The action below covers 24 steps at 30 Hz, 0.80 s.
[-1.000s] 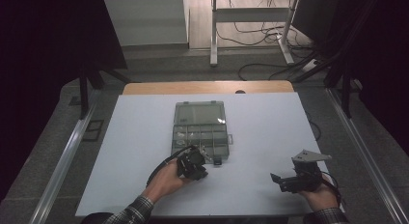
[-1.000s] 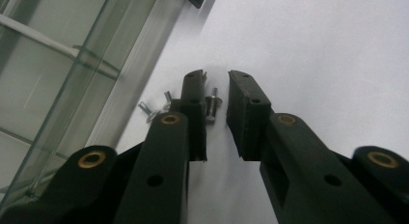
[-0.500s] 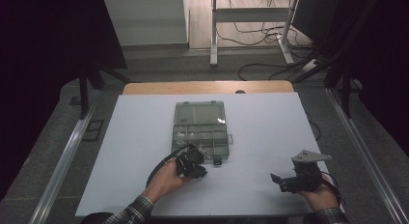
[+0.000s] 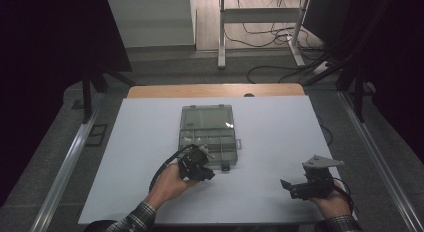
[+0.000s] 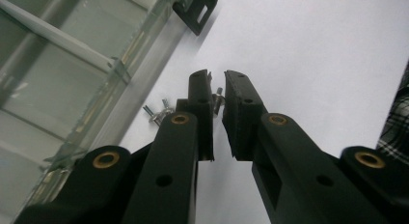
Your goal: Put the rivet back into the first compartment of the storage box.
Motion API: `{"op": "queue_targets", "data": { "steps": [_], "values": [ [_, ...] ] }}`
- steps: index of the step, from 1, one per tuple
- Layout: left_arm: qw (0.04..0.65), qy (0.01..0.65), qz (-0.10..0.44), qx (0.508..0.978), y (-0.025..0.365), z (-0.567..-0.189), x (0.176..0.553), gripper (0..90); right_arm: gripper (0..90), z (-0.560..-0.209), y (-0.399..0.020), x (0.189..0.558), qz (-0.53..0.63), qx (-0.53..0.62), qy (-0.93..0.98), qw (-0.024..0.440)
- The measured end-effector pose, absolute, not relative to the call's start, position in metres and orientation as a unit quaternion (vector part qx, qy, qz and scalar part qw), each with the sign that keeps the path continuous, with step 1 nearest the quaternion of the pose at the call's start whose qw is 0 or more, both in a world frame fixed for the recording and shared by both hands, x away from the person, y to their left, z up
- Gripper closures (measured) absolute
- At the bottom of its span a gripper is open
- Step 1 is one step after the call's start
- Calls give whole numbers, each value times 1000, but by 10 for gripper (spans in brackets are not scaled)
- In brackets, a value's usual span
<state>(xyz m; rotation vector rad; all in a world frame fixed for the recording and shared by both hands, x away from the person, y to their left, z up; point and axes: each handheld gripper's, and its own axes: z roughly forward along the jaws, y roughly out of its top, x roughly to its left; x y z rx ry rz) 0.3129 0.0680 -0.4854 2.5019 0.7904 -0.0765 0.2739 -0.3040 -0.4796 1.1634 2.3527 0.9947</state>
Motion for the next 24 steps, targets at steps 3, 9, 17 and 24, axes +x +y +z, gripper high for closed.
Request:
{"op": "queue_targets", "data": {
  "steps": [3, 9, 17, 24],
  "values": [
    [259, 295, -25, 919, 71, -482, 313, 828, 0, -479, -304, 274, 351, 409, 826, 167],
    [266, 302, -11, 915, 76, -474, 314, 827, 0, -479, -304, 274, 357, 411, 822, 169],
    [279, 319, 0, 906, 88, -467, 320, 827, 0, -479, -304, 274, 359, 410, 821, 169],
    [290, 331, 11, 898, 101, -455, 328, 827, 0, -478, -304, 274, 362, 406, 822, 170]
  ]
}}
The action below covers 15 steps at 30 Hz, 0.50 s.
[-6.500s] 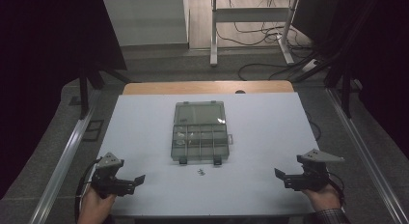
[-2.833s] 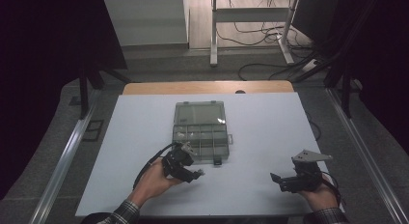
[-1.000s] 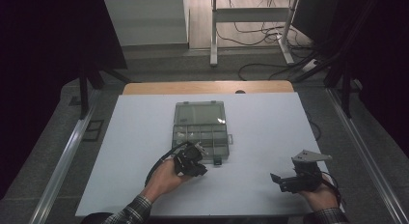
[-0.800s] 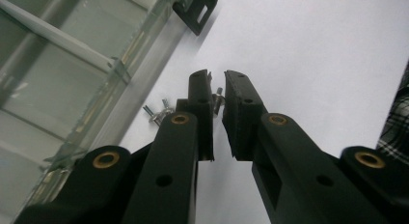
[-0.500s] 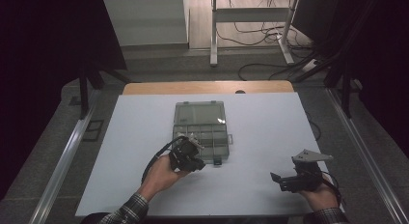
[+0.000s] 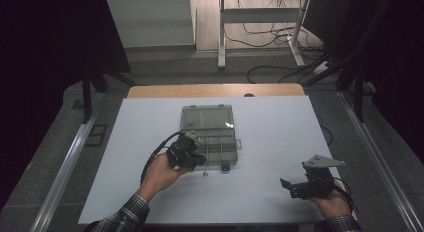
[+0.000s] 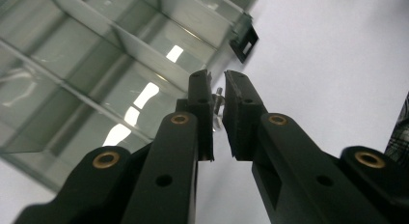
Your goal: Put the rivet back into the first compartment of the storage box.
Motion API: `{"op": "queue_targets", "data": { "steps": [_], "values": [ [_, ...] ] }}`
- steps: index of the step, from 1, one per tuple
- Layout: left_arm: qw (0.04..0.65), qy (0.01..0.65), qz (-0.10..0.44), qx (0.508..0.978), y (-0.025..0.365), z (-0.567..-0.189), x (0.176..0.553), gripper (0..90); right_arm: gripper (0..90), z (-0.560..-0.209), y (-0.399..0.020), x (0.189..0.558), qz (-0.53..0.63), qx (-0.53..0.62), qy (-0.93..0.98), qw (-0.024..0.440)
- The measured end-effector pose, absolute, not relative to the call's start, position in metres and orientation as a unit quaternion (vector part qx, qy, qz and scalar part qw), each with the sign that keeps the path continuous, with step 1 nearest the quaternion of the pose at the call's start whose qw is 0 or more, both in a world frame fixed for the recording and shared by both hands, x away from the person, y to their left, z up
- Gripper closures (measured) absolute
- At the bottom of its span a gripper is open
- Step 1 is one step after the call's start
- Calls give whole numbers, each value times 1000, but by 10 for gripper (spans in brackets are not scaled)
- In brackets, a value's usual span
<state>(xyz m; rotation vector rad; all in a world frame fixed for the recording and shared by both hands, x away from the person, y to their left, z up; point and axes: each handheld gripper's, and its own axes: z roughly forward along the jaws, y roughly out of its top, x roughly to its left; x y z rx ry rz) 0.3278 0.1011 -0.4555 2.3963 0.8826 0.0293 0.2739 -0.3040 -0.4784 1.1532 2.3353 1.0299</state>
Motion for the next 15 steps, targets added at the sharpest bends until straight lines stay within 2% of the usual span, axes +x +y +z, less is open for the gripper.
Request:
{"op": "queue_targets", "data": {
  "steps": [15],
  "values": [
    [295, 361, 24, 884, 123, -447, 349, 827, 0, -479, -303, 274, 362, 401, 824, 169]
  ]
}}
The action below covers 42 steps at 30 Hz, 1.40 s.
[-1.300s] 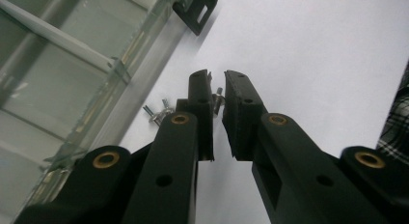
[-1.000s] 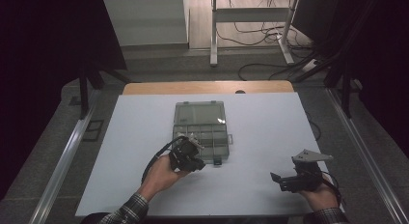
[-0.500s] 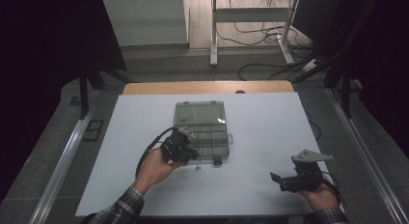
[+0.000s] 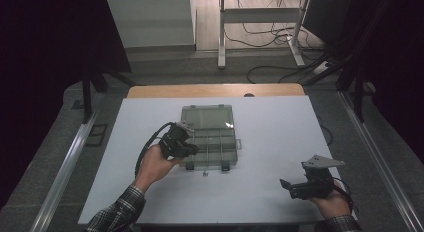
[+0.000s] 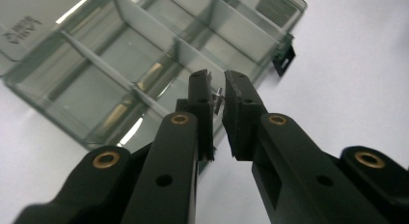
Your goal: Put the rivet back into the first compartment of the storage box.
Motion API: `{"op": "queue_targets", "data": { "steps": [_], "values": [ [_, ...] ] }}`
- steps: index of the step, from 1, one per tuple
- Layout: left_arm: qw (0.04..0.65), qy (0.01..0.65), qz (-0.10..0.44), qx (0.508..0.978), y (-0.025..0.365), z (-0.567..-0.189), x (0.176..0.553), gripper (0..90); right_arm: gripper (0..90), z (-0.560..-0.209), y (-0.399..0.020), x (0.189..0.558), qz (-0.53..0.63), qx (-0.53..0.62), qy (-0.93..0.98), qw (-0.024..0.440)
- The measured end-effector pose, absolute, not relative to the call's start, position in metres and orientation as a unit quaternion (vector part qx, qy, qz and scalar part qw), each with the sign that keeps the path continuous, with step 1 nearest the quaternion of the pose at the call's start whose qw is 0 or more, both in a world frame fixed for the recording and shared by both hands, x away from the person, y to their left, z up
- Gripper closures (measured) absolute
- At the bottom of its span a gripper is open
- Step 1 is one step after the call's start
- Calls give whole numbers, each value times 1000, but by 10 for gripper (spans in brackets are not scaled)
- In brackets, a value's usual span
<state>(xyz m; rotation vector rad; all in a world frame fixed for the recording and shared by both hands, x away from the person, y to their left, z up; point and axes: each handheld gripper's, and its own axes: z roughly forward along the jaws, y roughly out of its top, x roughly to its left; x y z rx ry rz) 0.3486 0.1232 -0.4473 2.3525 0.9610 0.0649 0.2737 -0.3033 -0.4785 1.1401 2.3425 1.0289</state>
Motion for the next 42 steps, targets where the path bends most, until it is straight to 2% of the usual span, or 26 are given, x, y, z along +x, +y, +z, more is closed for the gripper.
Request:
{"op": "queue_targets", "data": {
  "steps": [21, 42],
  "values": [
    [298, 394, 50, 868, 142, -443, 384, 827, 0, -479, -303, 274, 356, 403, 826, 167],
    [279, 429, 63, 857, 148, -474, 408, 817, 0, -481, -302, 274, 349, 402, 831, 164]
  ]
}}
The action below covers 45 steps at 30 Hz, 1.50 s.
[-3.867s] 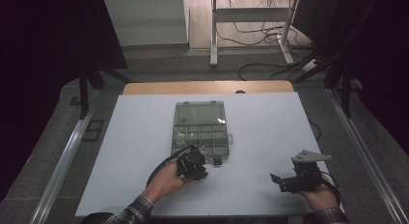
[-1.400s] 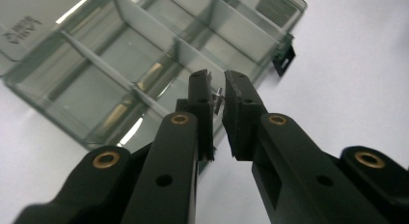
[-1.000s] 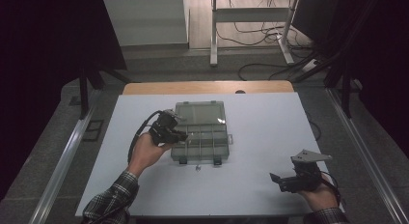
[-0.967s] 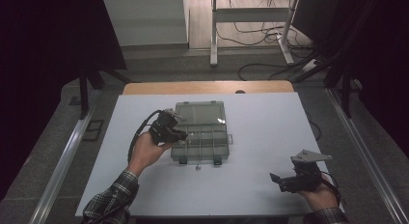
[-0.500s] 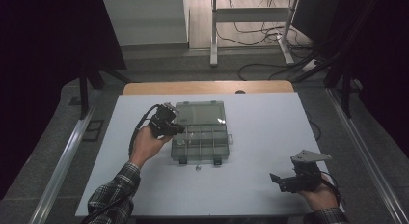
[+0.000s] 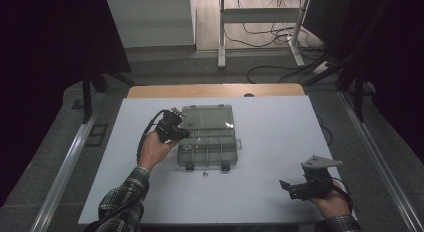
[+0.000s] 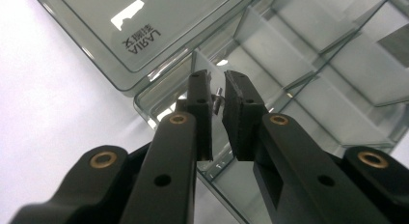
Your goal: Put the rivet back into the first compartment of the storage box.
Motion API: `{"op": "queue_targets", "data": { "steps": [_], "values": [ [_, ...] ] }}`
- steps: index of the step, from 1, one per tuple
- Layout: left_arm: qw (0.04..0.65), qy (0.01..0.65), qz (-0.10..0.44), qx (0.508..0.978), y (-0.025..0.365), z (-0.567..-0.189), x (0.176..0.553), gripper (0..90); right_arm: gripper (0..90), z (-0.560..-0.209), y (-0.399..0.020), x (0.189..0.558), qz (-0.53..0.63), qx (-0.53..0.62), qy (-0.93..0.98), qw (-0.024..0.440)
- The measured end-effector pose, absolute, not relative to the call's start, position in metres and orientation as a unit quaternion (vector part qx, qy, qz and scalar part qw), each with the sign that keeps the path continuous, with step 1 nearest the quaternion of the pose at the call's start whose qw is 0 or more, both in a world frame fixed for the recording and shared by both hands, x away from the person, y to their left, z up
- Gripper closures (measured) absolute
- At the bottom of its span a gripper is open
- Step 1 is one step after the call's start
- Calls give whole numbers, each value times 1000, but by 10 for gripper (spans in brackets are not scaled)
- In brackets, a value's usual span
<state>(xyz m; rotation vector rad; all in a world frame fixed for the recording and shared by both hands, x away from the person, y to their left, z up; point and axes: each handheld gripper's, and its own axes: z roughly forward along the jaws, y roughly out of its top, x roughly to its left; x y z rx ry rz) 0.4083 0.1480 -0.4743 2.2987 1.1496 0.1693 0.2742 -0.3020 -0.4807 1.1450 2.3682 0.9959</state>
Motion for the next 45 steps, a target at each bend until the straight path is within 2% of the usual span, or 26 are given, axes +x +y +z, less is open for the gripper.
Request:
{"op": "queue_targets", "data": {
  "steps": [5, 14, 27, 30, 34, 45],
  "values": [
    [277, 433, 66, 855, 148, -480, 410, 808, 0, -481, -302, 274, 348, 402, 831, 163],
    [294, 432, 66, 850, 151, -472, 406, 631, 0, -481, -302, 274, 346, 402, 832, 162],
    [333, 411, 70, 846, 161, -464, 392, 90, 0, -481, -302, 274, 346, 402, 832, 162],
    [341, 410, 62, 843, 165, -461, 388, 33, 0, -481, -302, 274, 346, 403, 832, 162],
    [352, 402, 57, 843, 168, -458, 384, 1, 0, -481, -302, 274, 346, 403, 832, 163],
    [353, 376, 78, 854, 168, -454, 368, 0, 0, -481, -302, 274, 346, 403, 832, 163]
  ]
}}
